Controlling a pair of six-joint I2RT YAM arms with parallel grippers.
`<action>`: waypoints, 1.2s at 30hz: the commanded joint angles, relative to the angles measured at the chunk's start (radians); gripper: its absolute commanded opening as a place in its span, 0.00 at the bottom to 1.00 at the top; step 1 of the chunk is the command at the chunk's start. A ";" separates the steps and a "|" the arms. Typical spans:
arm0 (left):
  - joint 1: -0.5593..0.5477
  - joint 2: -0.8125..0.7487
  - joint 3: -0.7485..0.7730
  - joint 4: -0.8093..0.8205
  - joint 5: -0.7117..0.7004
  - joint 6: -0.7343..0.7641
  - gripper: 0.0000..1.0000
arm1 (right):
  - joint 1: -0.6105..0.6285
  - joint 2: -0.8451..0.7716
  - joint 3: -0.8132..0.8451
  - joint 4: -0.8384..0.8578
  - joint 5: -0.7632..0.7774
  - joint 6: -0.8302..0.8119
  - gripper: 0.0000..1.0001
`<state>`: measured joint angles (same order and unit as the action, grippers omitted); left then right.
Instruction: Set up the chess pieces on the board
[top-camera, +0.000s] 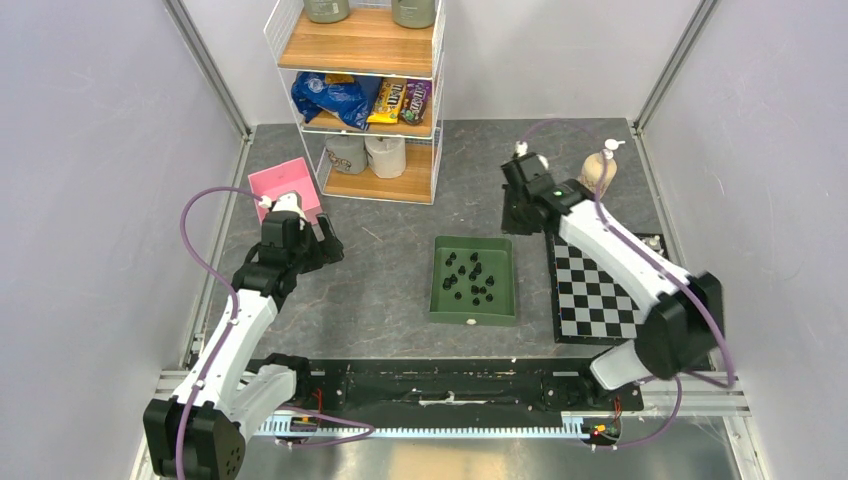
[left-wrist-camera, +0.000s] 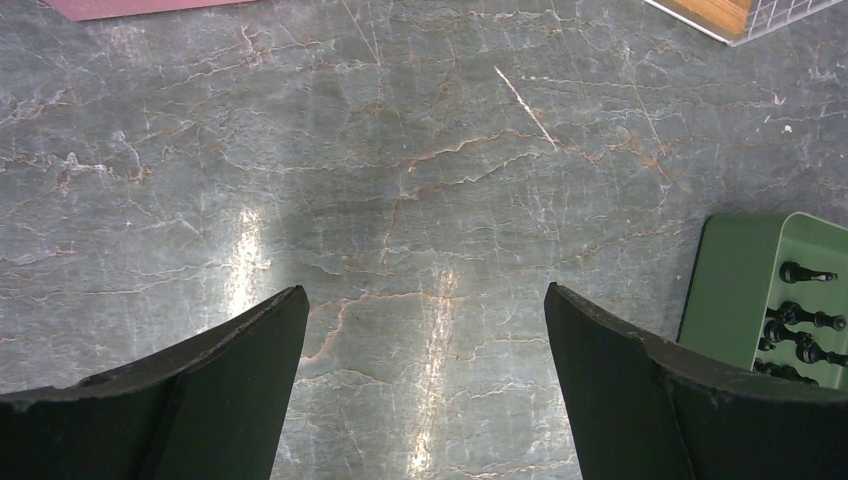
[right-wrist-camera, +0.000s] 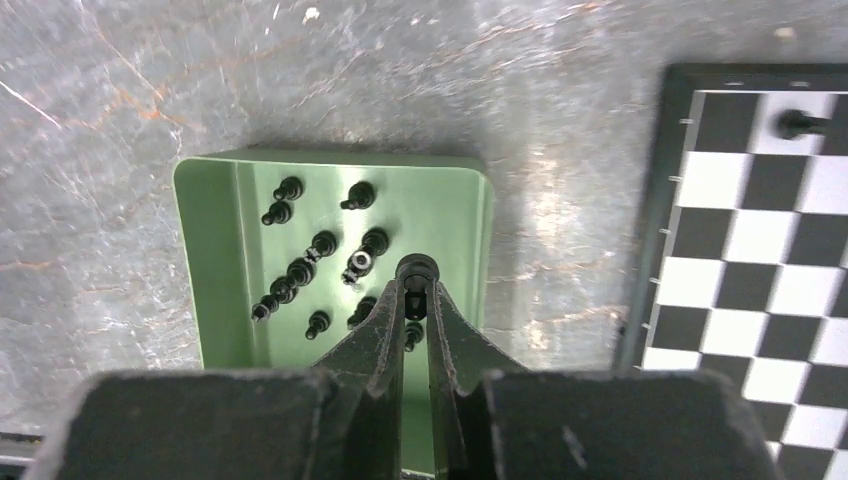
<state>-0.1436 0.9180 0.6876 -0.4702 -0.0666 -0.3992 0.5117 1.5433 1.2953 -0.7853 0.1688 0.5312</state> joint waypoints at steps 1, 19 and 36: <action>-0.001 0.004 0.041 0.013 0.031 0.003 0.95 | -0.095 -0.137 -0.075 -0.065 0.102 0.008 0.13; 0.000 -0.003 0.039 0.013 0.033 0.002 0.95 | -0.541 0.049 -0.214 0.094 -0.046 -0.047 0.13; -0.001 0.004 0.041 0.013 0.034 0.002 0.95 | -0.593 0.169 -0.168 0.150 -0.068 -0.083 0.14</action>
<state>-0.1436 0.9222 0.6876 -0.4706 -0.0456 -0.3996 -0.0719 1.6756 1.0897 -0.6781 0.1081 0.4706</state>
